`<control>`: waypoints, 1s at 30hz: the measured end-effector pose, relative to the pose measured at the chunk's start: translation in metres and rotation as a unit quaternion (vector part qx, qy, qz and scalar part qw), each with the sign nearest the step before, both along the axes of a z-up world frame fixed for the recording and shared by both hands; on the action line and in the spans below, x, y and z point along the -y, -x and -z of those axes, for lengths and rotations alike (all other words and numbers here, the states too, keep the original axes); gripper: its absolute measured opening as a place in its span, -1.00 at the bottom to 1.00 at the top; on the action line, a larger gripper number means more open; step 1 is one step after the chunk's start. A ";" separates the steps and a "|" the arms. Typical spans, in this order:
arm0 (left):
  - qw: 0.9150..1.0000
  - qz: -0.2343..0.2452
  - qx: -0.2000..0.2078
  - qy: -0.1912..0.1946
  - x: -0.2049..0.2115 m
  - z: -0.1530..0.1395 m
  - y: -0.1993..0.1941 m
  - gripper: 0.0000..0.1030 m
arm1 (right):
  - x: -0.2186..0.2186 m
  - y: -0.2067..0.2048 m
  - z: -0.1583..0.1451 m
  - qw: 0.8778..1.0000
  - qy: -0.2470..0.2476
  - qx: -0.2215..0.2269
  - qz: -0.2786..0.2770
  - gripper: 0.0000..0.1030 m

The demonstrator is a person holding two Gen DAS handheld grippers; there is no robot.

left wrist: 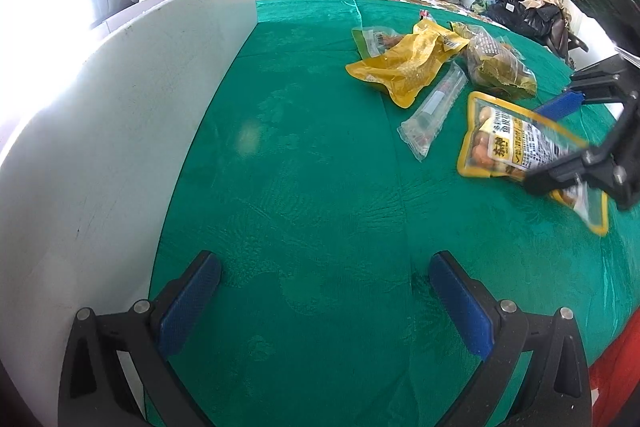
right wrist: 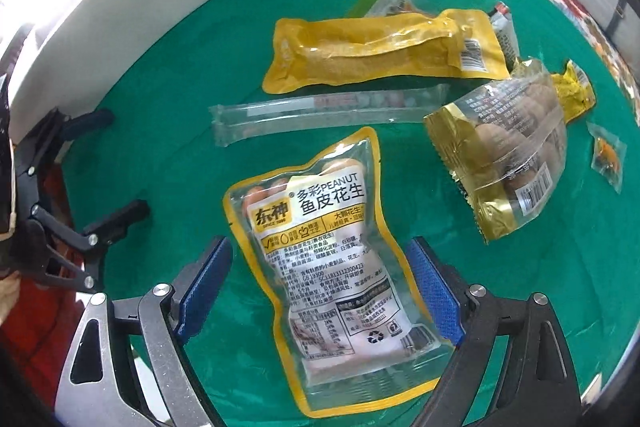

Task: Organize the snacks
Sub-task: 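Move both grippers back over the sheet toward the remaining snacks, then grasp the peanut bag with the right gripper while the left gripper grasps the clear tube pack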

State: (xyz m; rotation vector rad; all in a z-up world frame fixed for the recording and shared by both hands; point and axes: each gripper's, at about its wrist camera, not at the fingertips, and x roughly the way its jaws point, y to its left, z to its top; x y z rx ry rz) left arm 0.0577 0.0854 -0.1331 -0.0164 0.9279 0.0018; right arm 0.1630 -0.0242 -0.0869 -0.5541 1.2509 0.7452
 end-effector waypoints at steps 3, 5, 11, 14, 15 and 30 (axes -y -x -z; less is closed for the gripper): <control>1.000 -0.002 0.002 0.000 0.000 0.000 0.000 1.00 | -0.011 0.020 0.008 0.996 0.058 0.027 -0.057 0.76; 1.000 0.000 0.002 0.000 -0.001 0.000 0.001 1.00 | -0.017 0.030 0.016 0.992 0.085 0.036 -0.084 0.78; 1.000 0.002 0.005 0.000 -0.002 0.000 0.002 1.00 | 0.001 0.018 0.012 0.999 0.031 -0.011 0.006 0.42; 1.000 0.001 0.007 -0.001 -0.002 0.001 0.002 1.00 | 0.021 0.029 0.003 0.998 -0.003 0.009 0.054 0.18; 1.000 0.001 0.008 -0.001 -0.002 0.001 0.003 1.00 | 0.031 0.035 0.002 0.997 -0.008 0.023 0.073 0.17; 0.996 0.030 -0.025 0.074 0.004 -0.022 -0.024 0.85 | 0.179 0.112 -0.001 0.909 -0.119 0.162 0.366 0.19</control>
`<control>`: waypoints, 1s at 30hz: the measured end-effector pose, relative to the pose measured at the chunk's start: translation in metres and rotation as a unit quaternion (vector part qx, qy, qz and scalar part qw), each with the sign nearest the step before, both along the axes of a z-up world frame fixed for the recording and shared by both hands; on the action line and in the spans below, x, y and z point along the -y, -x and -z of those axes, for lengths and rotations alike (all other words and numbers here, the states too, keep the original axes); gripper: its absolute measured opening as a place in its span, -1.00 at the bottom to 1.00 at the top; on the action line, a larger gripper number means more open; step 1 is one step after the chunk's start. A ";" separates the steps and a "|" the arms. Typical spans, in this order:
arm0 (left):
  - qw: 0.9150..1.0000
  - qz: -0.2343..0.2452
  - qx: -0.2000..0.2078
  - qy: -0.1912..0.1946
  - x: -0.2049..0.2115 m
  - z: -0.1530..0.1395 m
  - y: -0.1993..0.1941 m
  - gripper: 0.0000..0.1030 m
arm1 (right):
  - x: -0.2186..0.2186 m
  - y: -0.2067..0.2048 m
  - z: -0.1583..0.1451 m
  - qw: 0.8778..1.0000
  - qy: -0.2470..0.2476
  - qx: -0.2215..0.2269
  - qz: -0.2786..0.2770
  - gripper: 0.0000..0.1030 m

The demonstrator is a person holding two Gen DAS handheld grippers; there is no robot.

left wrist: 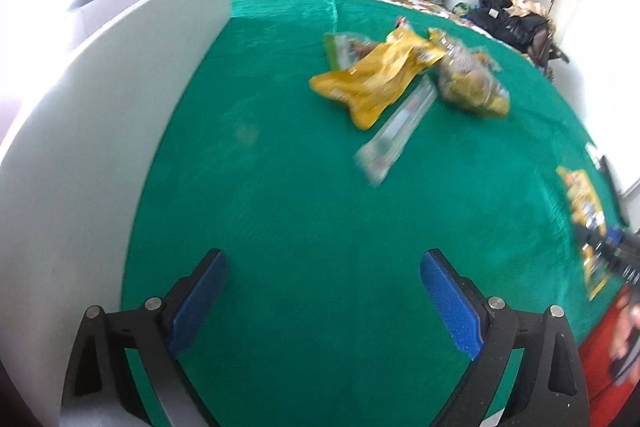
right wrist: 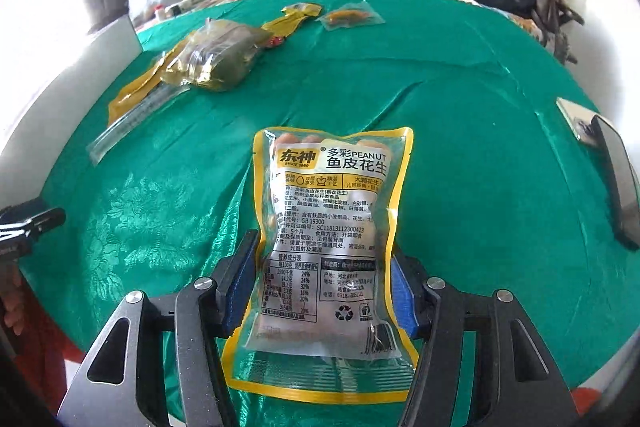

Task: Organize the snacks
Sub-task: 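Grasp the peanut bag with the right gripper while the left gripper grasps the clear tube pack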

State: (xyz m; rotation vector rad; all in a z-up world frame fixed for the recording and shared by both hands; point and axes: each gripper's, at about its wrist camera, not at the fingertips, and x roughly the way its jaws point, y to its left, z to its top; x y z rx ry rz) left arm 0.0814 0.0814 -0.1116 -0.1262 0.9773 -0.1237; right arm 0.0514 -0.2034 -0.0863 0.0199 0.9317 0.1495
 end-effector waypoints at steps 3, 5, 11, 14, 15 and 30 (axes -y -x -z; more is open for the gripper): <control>1.000 0.020 -0.001 -0.003 0.016 -0.012 -0.028 0.83 | 0.000 -0.005 0.000 1.000 0.000 0.005 -0.003 0.20; 0.999 0.033 -0.001 -0.014 0.030 -0.016 -0.045 0.81 | -0.001 -0.002 0.001 1.000 -0.002 0.009 -0.005 0.20; 0.995 0.049 -0.034 -0.082 0.062 -0.002 -0.083 0.16 | 0.007 -0.010 0.008 1.000 -0.022 0.010 -0.004 0.20; 0.995 0.038 -0.033 -0.081 0.063 -0.003 -0.084 -0.28 | 0.006 -0.010 0.008 1.000 -0.021 0.012 -0.005 0.21; 0.996 0.037 -0.030 -0.078 0.062 -0.002 -0.081 -0.39 | 0.007 -0.010 0.008 1.000 -0.022 0.011 -0.006 0.21; 0.988 0.123 -0.055 -0.071 0.059 -0.005 0.029 -0.56 | 0.011 -0.012 0.009 0.999 -0.035 0.012 0.003 0.21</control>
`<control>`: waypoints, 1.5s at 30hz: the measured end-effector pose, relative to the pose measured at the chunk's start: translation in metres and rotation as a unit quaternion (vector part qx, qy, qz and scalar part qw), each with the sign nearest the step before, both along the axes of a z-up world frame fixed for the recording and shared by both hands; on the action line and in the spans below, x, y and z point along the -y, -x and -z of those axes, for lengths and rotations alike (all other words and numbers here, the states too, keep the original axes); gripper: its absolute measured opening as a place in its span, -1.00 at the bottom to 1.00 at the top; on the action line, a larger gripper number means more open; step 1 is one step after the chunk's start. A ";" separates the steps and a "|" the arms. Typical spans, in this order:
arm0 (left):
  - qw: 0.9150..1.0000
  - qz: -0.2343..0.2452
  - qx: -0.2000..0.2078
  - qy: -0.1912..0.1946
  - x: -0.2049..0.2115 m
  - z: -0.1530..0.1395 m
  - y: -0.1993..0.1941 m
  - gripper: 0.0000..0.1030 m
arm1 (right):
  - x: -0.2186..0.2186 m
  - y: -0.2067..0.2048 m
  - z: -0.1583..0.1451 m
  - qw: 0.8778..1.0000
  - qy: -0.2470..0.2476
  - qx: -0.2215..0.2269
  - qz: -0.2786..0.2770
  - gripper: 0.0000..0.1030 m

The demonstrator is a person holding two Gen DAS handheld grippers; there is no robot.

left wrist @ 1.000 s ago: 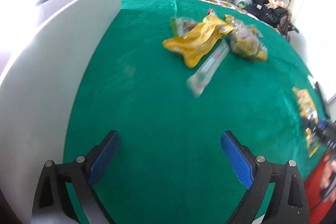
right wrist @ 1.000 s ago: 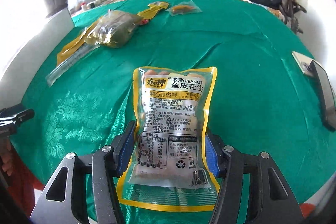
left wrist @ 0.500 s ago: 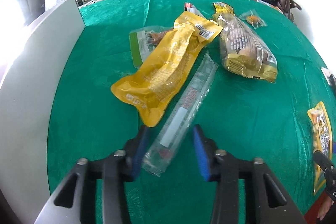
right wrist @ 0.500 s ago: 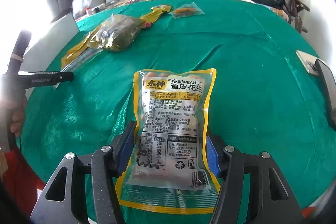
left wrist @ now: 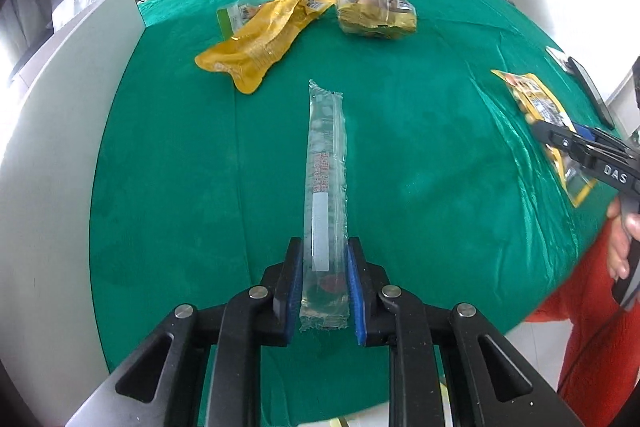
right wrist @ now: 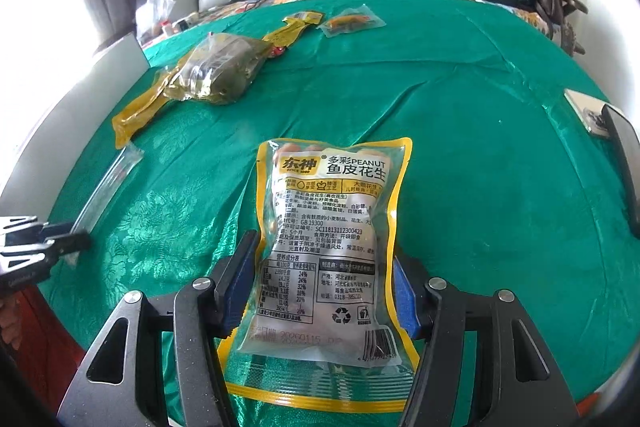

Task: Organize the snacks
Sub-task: 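Grasp the peanut bag with the right gripper while the left gripper grasps the clear tube pack, then lift the clear tube pack with the left gripper while the right gripper regrasps the peanut bag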

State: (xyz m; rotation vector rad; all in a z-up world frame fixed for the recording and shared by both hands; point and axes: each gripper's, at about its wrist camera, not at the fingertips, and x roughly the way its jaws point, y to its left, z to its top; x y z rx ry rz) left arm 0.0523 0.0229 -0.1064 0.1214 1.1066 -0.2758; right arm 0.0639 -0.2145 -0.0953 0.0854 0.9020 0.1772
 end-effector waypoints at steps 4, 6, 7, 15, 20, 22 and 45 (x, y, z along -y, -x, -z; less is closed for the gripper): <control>1.000 -0.020 0.007 0.008 -0.001 0.000 -0.008 0.32 | -0.001 0.001 0.000 1.000 0.004 0.002 0.002 0.25; 1.000 -0.027 0.009 0.007 0.000 0.001 -0.014 0.38 | -0.002 0.002 0.001 1.000 0.002 0.002 0.001 0.39; 1.000 -0.029 0.006 0.005 0.002 0.003 -0.017 0.38 | -0.002 0.003 0.002 1.000 0.002 0.002 0.001 0.44; 1.000 -0.009 0.002 -0.016 0.015 0.004 -0.033 -0.11 | 0.010 -0.001 -0.001 0.999 -0.035 -0.025 -0.002 0.47; 1.000 -0.006 0.001 -0.008 0.017 0.002 -0.035 -0.64 | 0.010 -0.018 -0.008 0.996 -0.017 -0.082 -0.001 0.49; 1.000 -0.018 -0.001 0.004 0.013 0.001 -0.037 -0.64 | 0.002 -0.025 -0.011 0.994 0.016 -0.107 -0.018 0.49; 0.990 -0.110 0.004 0.088 -0.050 -0.002 -0.014 -0.65 | -0.010 -0.015 -0.037 0.992 -0.040 -0.123 0.006 -0.53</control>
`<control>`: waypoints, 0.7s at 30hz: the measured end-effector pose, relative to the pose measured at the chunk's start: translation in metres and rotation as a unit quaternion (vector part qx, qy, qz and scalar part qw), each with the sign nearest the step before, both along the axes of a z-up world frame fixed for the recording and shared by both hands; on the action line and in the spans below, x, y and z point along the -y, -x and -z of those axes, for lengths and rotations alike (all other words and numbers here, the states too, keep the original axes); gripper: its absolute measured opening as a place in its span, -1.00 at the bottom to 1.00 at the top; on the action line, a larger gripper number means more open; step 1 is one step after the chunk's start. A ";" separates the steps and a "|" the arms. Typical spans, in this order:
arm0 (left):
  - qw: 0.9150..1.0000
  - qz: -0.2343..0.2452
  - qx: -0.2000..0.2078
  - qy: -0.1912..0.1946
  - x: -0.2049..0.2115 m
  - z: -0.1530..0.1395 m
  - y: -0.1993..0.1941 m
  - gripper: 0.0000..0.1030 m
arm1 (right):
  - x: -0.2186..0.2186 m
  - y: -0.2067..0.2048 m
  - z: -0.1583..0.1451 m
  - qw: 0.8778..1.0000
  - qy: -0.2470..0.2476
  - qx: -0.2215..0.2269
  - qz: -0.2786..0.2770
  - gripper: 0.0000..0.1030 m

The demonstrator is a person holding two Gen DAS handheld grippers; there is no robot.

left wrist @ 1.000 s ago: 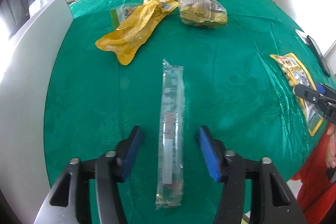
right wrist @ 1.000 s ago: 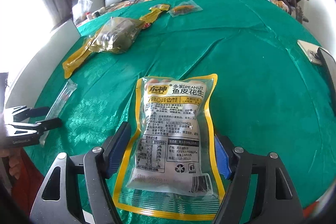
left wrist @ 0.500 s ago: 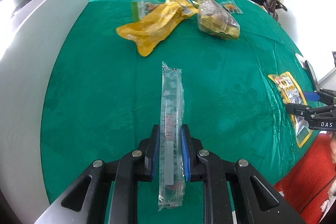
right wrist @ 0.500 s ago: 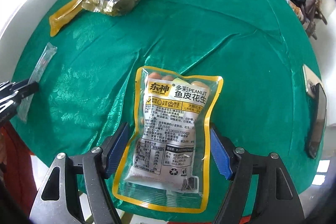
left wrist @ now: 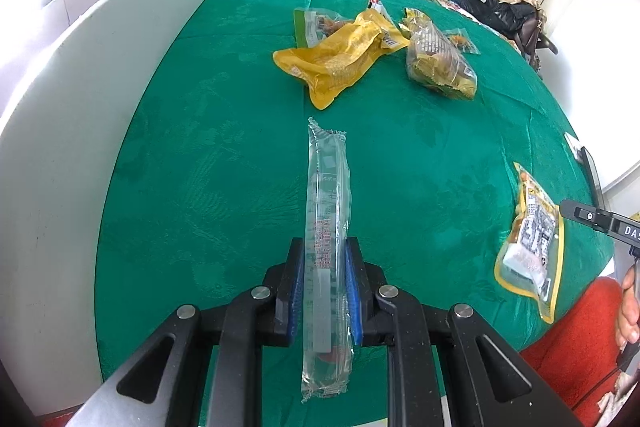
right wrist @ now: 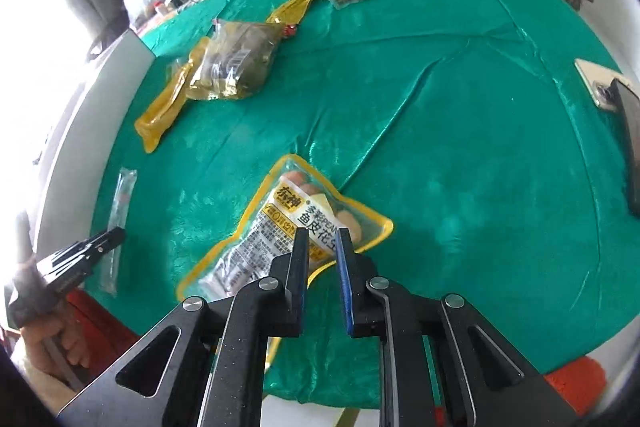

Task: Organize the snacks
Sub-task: 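Lift the clear tube pack with the left gripper while the right gripper regrasps the peanut bag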

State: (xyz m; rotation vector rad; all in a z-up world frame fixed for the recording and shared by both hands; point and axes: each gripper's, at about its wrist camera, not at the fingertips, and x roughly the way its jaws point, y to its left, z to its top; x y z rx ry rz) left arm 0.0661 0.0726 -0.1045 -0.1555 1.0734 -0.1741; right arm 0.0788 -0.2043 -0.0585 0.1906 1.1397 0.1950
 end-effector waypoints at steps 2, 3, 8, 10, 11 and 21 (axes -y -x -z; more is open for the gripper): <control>1.000 -0.001 0.002 -0.002 -0.001 0.002 0.003 -0.65 | -0.003 -0.002 -0.002 1.000 -0.010 -0.007 0.005 0.57; 1.000 0.000 0.002 -0.003 -0.001 0.003 0.003 -0.65 | -0.004 -0.001 -0.005 1.000 -0.010 -0.003 0.011 0.60; 1.000 -0.003 0.003 -0.004 0.000 0.006 0.002 -0.65 | -0.013 -0.017 0.007 0.995 0.003 -0.075 0.064 0.58; 1.000 0.000 0.009 -0.011 0.001 0.006 0.003 -0.65 | -0.012 -0.019 0.017 0.988 -0.043 -0.102 0.105 0.58; 1.000 0.001 0.011 -0.013 0.001 0.007 0.004 -0.65 | -0.012 -0.020 0.020 0.984 -0.061 -0.110 0.128 0.58; 0.999 0.004 0.025 -0.023 -0.003 0.010 0.007 -0.65 | -0.073 -0.056 0.036 0.983 0.073 -0.106 0.127 0.65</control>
